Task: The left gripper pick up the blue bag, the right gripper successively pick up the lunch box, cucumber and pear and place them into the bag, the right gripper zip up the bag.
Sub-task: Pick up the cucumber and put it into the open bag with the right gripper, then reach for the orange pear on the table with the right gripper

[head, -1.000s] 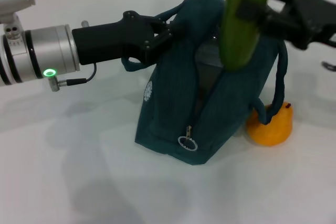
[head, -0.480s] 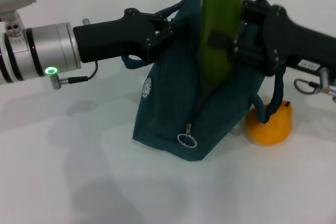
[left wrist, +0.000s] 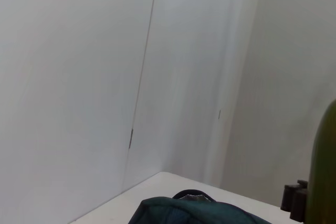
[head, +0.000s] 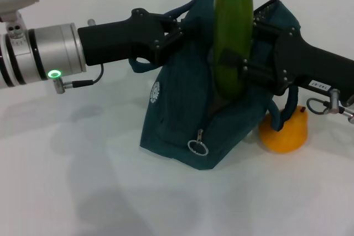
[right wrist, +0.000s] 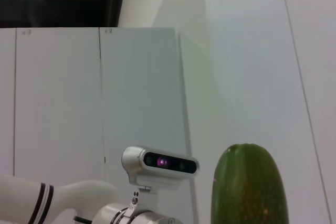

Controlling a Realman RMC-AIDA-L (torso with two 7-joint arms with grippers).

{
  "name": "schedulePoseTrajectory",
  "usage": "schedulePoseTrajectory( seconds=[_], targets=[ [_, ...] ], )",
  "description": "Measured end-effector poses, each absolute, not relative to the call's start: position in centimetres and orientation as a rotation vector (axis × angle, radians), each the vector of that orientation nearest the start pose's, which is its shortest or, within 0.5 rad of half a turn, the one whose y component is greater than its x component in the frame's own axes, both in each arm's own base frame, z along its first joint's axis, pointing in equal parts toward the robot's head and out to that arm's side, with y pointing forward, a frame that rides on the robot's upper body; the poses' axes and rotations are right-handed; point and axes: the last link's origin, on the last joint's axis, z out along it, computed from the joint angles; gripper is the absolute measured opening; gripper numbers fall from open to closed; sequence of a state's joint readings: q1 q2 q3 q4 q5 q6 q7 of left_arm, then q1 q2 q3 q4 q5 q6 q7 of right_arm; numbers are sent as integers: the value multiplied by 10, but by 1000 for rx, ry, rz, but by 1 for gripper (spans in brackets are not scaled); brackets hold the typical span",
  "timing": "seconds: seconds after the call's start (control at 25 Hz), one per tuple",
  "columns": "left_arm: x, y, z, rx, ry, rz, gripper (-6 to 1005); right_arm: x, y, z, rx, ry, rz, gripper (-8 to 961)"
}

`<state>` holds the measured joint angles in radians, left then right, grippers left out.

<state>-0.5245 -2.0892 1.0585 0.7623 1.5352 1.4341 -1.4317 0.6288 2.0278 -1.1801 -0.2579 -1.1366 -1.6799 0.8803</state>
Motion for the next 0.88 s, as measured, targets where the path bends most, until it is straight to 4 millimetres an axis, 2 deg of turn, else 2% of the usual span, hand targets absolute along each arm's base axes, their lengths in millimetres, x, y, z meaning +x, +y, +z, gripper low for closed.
schedulePoseTrajectory(
  seconds=[0.4,0.6,0.72,0.88],
  targets=[
    [-190,354,-6,-2671,-466,-990,111,196,328,-18,-2505,192,1387,782],
    [-191,353,-6,-2669,-470,-990,112,198,321,-10,-2458,171,1463,809],
    [-193,352,-6,-2665,-478,-990,113,210,307,8,-2372,117,1517,831],
    [-197,351,-5,-2657,-486,-984,114,241,291,31,-2199,134,1475,818]
  ],
)
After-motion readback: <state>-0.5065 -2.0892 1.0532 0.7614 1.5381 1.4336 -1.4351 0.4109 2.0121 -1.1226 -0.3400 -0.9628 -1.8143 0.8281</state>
